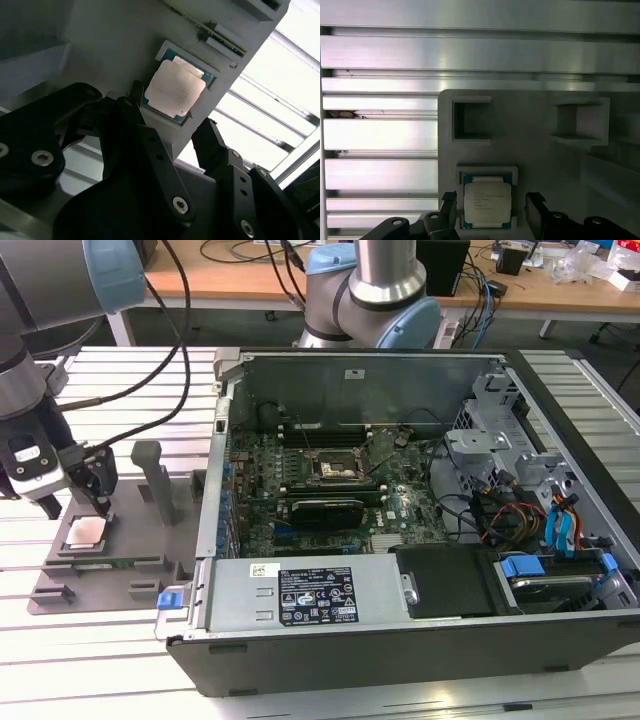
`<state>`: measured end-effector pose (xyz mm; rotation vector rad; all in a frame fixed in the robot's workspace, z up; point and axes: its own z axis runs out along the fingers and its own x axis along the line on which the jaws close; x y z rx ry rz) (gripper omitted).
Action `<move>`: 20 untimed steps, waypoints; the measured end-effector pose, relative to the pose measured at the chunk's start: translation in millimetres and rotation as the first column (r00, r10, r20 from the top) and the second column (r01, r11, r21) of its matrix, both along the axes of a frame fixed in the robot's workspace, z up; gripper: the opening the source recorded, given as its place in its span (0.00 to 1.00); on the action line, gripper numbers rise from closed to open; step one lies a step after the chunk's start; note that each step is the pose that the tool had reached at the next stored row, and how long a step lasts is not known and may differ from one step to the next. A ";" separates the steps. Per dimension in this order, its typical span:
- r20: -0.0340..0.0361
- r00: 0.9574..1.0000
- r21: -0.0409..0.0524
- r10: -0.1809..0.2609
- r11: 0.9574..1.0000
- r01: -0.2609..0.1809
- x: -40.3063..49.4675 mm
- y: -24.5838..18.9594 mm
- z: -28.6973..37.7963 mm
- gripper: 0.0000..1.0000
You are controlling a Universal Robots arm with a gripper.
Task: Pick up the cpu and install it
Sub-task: 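Pick up the cpu and move it towards the insertion slot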
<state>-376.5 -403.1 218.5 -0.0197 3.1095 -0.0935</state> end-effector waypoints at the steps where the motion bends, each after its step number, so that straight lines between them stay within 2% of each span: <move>1: 0.000 1.000 0.000 0.000 1.000 0.000 0.0 -4.6 -1.5 0.66; 2: 0.000 1.000 0.001 0.000 1.000 0.000 0.0 -11.9 -4.3 0.66; 5: 0.000 1.000 0.009 0.000 1.000 0.000 0.0 -16.0 -7.5 0.66; 7: 0.000 1.000 0.015 0.000 1.000 0.000 0.2 -16.6 -10.7 0.66; 10: 0.000 1.000 0.017 0.000 1.000 0.000 0.8 -16.7 -17.0 0.66; 20: 0.000 1.000 0.022 0.003 1.000 -0.003 1.2 -16.7 -26.4 0.66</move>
